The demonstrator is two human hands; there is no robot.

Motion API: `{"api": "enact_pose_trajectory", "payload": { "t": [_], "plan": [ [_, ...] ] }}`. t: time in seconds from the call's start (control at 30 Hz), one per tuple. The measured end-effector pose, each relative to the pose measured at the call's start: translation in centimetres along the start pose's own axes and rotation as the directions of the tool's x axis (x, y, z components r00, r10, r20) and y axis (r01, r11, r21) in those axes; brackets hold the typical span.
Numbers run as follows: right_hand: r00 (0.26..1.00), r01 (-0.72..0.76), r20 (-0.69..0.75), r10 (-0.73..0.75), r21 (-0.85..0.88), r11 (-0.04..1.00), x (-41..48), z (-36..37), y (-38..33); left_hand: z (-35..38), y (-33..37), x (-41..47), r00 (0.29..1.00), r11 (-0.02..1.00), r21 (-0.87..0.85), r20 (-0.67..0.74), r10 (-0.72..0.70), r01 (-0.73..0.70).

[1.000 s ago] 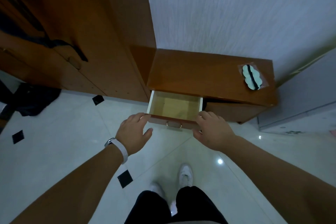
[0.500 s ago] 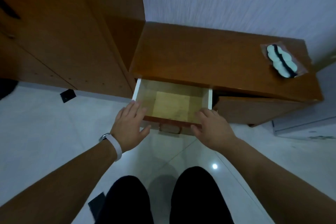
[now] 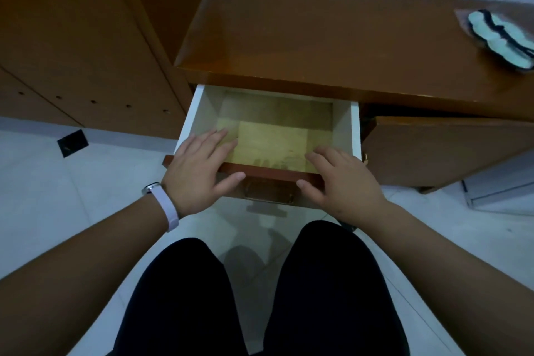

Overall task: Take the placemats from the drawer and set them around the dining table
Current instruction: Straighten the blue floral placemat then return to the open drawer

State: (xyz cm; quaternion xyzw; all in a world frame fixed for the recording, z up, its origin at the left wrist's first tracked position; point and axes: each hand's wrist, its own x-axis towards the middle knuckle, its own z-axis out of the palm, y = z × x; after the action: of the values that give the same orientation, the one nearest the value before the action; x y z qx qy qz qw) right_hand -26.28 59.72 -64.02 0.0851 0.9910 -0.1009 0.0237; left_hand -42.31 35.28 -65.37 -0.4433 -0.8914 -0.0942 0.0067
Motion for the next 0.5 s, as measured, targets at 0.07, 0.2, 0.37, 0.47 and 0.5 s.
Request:
{"api": "enact_pose_trajectory", "payload": {
  "t": [0.07, 0.2, 0.37, 0.47, 0.5],
  "plan": [
    [1.000, 0.009, 0.004, -0.009, -0.026, 1.000, 0.1, 0.1, 0.0, 0.0, 0.1, 0.1, 1.000, 1.000, 0.010, 0.012, -0.002, 0.002],
    [0.999, 0.035, 0.000, -0.035, -0.110, 0.993, 0.9, 0.0, 0.0, 0.2, 0.0, 0.8, 1.000, 0.998, 0.058, 0.005, 0.005, -0.005],
    [0.997, 0.034, -0.059, -0.043, -0.154, 0.988, 1.9, 0.1, 0.7, 0.6, -0.3, 2.0, 0.999, 0.996, 0.092, -0.051, 0.009, -0.004],
    [0.996, 0.028, -0.077, -0.042, -0.170, 0.985, 2.7, 0.0, 1.2, 0.5, -0.5, 2.8, 0.997, 0.997, 0.081, -0.079, -0.006, 0.012],
    [0.996, 0.024, -0.079, -0.039, -0.173, 0.985, 3.1, -0.1, 1.4, 0.4, -0.5, 3.2, 0.997, 0.996, 0.082, -0.078, -0.012, 0.018]
  ]
}}
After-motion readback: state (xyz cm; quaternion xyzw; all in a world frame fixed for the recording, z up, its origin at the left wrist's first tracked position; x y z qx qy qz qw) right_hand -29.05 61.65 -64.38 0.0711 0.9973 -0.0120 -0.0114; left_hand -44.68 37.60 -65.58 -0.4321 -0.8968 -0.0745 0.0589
